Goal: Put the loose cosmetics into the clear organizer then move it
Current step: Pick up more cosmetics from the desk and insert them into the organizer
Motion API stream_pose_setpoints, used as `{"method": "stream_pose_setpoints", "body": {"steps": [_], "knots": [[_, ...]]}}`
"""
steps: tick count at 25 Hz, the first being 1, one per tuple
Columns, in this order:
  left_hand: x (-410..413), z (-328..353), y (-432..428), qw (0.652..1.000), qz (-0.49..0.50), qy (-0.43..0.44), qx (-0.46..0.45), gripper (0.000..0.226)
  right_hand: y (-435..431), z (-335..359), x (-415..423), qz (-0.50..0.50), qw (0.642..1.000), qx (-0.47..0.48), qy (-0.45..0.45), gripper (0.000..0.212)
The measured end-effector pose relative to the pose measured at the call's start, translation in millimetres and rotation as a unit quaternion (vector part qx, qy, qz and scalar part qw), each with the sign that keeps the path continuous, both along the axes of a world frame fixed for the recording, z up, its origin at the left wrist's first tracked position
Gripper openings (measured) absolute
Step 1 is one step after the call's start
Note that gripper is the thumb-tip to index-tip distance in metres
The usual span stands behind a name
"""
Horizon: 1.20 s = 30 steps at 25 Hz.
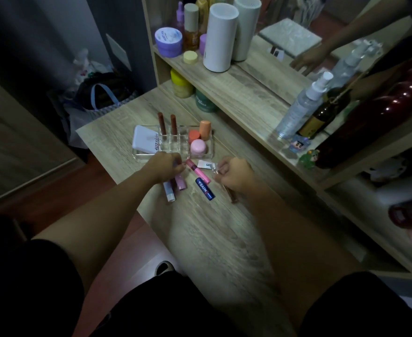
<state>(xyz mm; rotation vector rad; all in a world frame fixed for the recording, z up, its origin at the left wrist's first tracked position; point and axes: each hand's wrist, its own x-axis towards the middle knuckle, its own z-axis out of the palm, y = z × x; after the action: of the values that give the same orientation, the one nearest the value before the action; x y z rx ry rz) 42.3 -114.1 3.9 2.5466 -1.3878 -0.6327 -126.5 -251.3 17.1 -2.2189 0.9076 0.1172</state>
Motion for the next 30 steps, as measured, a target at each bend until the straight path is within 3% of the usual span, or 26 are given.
{"method": "stream_pose_setpoints", "body": {"steps": [4, 5, 7, 8, 13, 30], "knots": [[11.2, 15.9, 9.3, 0.990, 0.069, 0.073, -0.095, 0.020, -7.2, 12.6, 24.5, -0.108, 0.978, 0.126, -0.124, 0.026], [14.3, 16.9, 16.3, 0.976, 0.114, 0.133, -0.133, 0.015, -8.3, 13.8, 27.8, -0.115, 0.973, 0.138, -0.142, 0.028], [15.0, 11.9, 39.6, 0.911, 0.220, 0.261, -0.230, 0.011, -4.5, 12.6, 35.2, -0.106, 0.969, 0.151, -0.167, 0.033], [11.2, 2.7, 53.7, 0.881, 0.266, 0.285, -0.267, 0.014, -0.5, 11.1, 38.7, -0.102, 0.967, 0.157, -0.175, 0.035], [-34.8, -49.2, 92.7, 0.839, 0.397, 0.235, -0.288, 0.016, 22.4, 3.9, 56.9, -0.095, 0.959, 0.186, -0.190, 0.035], [-40.6, -36.4, 56.9, 0.843, 0.326, 0.303, -0.302, 0.020, 21.9, -0.3, 69.1, -0.123, 0.956, 0.143, -0.226, 0.035]]}}
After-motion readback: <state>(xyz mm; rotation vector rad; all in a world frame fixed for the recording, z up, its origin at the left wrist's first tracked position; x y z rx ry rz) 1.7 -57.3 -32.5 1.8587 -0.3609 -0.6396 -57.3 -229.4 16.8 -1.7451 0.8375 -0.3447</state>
